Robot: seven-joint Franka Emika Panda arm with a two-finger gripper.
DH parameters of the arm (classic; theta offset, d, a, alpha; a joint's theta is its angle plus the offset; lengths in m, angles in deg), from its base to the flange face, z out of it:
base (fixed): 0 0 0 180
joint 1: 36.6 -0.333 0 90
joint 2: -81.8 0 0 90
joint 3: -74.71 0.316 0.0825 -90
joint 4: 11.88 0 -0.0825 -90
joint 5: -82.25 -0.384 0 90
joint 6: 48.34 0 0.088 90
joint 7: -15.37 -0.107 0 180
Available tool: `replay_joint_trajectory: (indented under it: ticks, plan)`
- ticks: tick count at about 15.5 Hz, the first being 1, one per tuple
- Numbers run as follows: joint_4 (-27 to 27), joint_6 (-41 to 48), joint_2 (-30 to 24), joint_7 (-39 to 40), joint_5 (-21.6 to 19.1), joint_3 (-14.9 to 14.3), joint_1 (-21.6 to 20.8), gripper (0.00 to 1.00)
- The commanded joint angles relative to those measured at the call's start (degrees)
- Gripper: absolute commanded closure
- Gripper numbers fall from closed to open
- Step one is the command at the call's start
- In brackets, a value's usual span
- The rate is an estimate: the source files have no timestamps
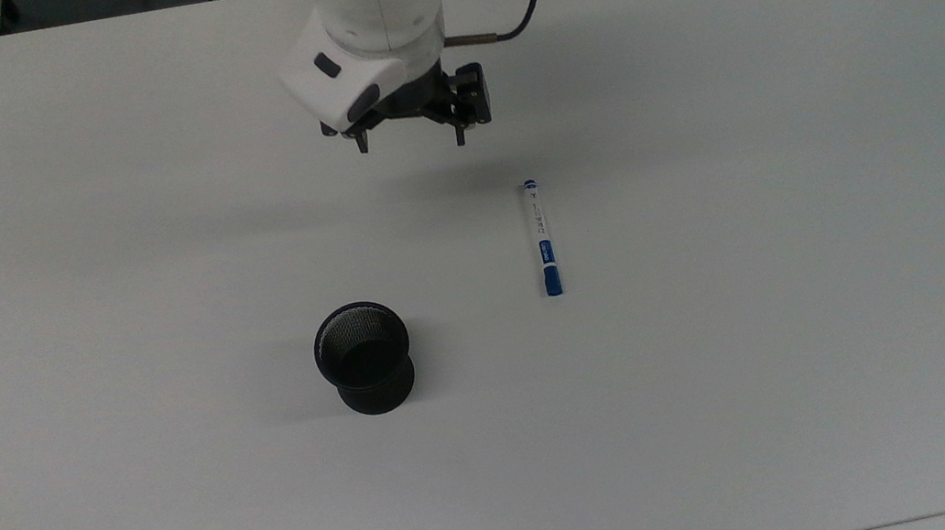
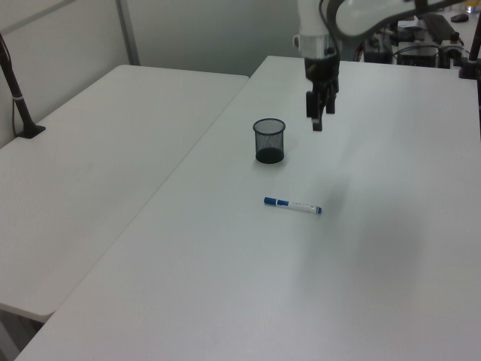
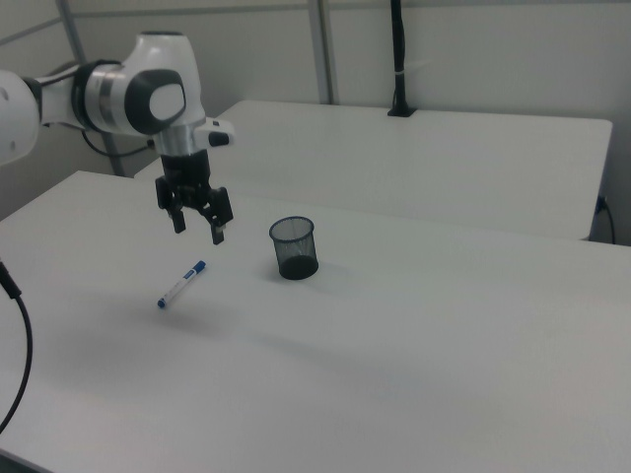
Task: Insert the marker
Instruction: 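Lower the open gripper over the marker's blue cap end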
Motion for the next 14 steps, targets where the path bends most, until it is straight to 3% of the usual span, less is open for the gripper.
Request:
replay_joint_trajectory:
  ticks: [1, 4, 7, 14]
  plan:
    - [0.28, -1.66, 1.76, -1.00, 0.00, -0.51, -1.81, 0.00]
    - [0.28, -3.93, 4.83, -1.09, -0.18, -0.51, -3.39, 0.02]
    - [0.45, -5.96, 7.56, -1.44, -0.27, -0.51, -4.10, 0.11]
    - [-0.34, -14.40, 11.52, -7.59, -1.06, -0.51, -8.14, 0.21]
